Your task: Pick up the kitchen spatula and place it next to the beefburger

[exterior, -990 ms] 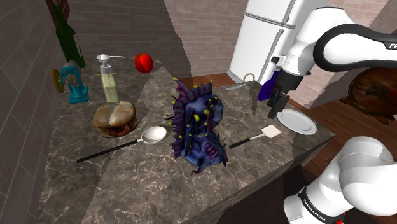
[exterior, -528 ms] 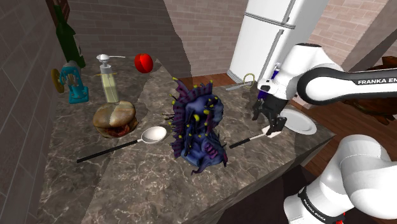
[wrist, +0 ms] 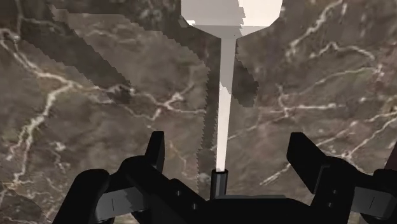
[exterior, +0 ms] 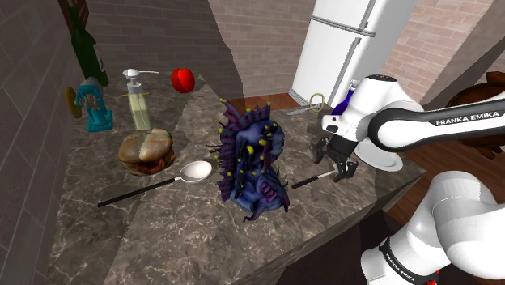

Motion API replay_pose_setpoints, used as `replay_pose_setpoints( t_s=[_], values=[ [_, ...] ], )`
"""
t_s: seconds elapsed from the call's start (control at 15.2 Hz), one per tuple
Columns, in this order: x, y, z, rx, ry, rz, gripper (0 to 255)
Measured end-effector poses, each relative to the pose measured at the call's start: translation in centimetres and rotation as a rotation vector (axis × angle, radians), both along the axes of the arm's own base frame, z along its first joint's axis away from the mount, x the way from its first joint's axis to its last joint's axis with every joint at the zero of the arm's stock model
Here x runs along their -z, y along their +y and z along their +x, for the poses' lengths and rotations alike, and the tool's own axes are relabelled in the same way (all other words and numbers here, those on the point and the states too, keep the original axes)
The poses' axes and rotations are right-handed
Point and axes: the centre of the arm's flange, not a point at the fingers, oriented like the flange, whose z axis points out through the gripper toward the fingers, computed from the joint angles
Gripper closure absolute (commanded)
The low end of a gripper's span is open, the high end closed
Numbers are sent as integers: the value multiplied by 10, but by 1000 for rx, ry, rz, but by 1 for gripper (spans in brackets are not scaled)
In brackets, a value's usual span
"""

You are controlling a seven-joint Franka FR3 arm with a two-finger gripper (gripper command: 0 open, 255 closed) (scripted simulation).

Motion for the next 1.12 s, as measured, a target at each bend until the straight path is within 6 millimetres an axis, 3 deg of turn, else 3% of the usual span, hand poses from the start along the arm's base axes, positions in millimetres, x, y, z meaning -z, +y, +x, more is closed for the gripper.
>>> replay_pose_setpoints(
  t_s=[0.46,0.53,1.12],
  values=[
    [6,0,1,-1,-1,0,0],
    [6,0,1,-1,-1,0,255],
    [6,0,1,-1,-1,0,255]
  ],
)
